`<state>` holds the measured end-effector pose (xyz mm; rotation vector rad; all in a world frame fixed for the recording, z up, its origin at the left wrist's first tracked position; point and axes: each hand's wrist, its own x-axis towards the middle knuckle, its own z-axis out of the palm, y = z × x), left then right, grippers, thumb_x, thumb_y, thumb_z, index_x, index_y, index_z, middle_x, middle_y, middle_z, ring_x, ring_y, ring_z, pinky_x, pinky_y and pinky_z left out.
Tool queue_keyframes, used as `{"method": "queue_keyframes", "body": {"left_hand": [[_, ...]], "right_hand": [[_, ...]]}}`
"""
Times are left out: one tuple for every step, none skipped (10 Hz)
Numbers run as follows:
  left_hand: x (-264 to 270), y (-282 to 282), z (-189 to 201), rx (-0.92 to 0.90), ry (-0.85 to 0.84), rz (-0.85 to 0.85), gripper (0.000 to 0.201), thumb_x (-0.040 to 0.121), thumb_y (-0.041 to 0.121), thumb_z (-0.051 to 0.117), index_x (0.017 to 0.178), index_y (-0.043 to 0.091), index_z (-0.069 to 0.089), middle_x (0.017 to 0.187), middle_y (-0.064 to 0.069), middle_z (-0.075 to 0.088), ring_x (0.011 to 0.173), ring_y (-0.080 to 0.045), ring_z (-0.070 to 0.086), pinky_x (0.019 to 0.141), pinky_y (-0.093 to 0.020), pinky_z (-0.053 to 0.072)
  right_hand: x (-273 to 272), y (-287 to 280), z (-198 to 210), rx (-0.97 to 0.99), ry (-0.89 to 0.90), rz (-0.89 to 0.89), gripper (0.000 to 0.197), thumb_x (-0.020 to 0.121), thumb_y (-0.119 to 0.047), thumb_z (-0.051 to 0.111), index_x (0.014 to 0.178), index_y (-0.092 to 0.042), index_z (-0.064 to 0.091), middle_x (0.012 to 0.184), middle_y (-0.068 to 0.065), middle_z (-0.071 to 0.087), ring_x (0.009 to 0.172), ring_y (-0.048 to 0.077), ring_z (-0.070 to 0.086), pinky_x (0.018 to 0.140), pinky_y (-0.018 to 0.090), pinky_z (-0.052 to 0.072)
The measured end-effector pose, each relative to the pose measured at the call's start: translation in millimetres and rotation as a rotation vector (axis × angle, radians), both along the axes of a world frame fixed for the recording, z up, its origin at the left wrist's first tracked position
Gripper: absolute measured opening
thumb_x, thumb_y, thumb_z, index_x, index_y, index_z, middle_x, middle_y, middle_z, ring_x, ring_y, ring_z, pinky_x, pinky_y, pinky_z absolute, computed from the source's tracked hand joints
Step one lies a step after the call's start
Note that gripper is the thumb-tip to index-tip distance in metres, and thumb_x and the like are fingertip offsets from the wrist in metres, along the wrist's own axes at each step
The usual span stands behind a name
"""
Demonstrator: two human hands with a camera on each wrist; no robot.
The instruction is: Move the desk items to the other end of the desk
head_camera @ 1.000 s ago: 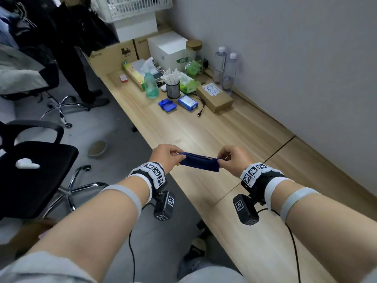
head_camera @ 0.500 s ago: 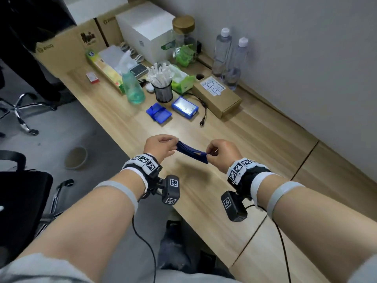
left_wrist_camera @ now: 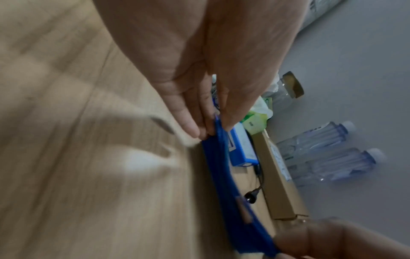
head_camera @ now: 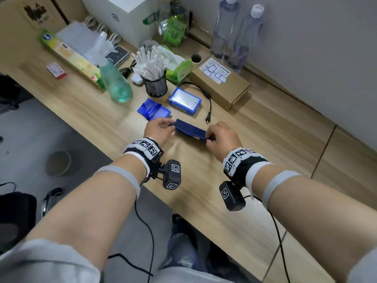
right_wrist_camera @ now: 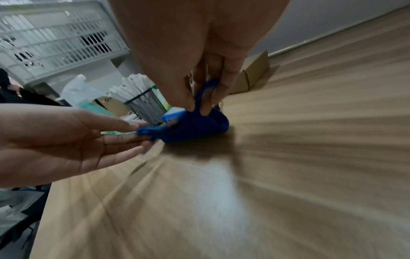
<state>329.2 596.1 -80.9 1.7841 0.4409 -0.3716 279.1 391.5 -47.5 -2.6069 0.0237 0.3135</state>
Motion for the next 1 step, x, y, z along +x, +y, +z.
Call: {"method": "queue_keyframes", "body": {"left_hand": [[-6.5, 4.1, -15.5, 0.057, 0.102, -0.014, 0.016, 0.085, 0.009, 0.07, 0.096, 0.021, 0.069, 0.101, -0.013, 0.071, 0.078, -0.027, 0.065, 0.08, -0.037, 0.059]], "right_hand": [[-9.8, 7.0, -11.2, -0.003, 0.119, 0.015, 0.017, 0.079, -0.008, 0.059, 0.092, -0.014, 0.069, 0.099, 0.006, 0.062, 0.088, 0.028, 0.06, 0.077, 0.033, 0.05]]}}
